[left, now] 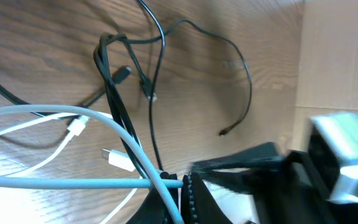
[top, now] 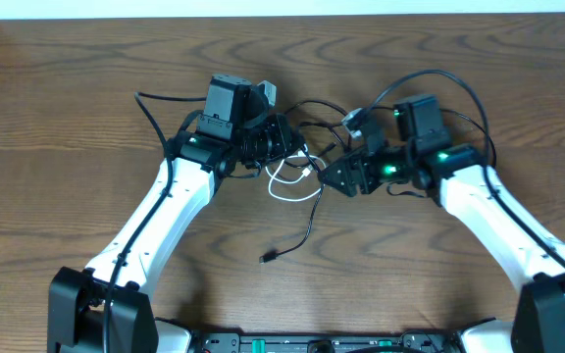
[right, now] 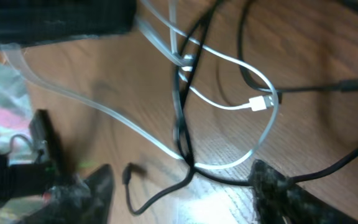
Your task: Untangle cables
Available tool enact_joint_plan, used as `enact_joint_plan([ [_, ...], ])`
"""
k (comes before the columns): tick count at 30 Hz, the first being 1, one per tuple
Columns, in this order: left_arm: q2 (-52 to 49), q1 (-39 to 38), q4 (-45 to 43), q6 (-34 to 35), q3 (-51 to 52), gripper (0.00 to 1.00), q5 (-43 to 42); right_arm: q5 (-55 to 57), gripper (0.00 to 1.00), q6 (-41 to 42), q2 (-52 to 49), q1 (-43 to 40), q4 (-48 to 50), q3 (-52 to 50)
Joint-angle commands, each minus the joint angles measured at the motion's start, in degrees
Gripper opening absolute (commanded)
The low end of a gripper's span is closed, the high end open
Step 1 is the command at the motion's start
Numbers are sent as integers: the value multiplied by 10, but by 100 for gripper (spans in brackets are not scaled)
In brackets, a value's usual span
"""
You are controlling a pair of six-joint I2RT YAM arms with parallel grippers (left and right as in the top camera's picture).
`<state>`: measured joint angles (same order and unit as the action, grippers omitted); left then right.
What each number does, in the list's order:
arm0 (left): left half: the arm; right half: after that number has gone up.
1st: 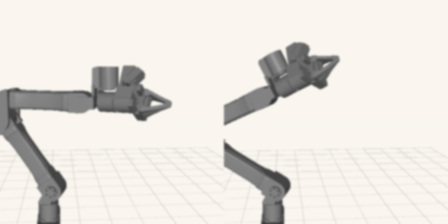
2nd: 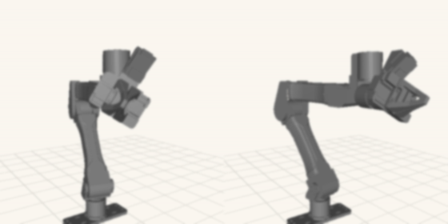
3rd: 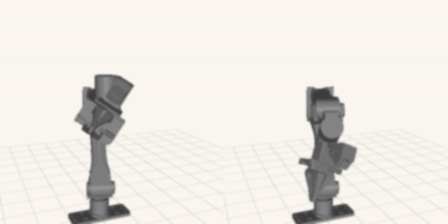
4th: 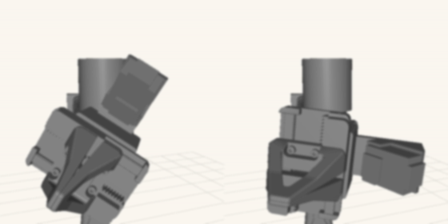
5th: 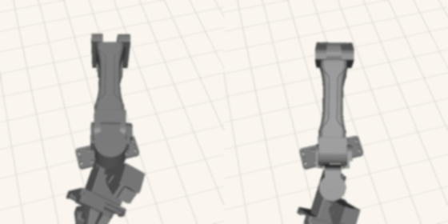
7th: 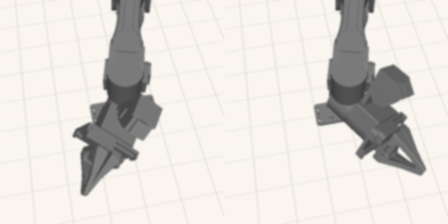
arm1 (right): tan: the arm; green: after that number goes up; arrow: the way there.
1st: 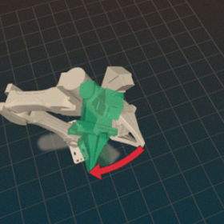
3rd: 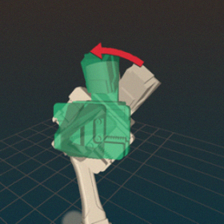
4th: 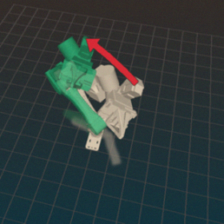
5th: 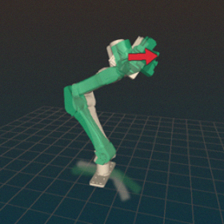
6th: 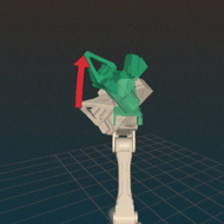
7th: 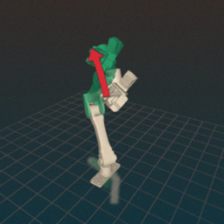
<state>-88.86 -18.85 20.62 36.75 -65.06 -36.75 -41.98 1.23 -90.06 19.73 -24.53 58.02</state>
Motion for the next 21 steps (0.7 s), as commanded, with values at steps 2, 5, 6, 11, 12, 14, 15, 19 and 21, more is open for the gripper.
enact_joint_plan([
  [2,1,0,1,24,4,8,-33,47,46,-28,-36,14,16,3],
  [5,1,0,-2,26,4,7,-31,41,15,-28,-42,16,23,3],
  [6,1,0,-4,29,4,7,-31,43,13,-28,-45,19,25,3],
  [11,1,-3,-22,45,4,7,-31,50,15,-28,-64,36,48,3],
  [12,1,-4,-23,45,4,7,-31,50,9,-28,-68,39,53,3],
  [14,1,-5,-23,45,4,7,-29,54,1,-28,-76,43,57,3],
  [15,1,-5,-23,45,4,8,-29,57,1,-28,-79,44,57,3],
  [19,1,-3,-30,45,4,7,-27,81,5,-28,-83,43,55,3],
  [21,1,-3,-28,45,4,7,-30,98,13,-14,-83,37,52,3],
])
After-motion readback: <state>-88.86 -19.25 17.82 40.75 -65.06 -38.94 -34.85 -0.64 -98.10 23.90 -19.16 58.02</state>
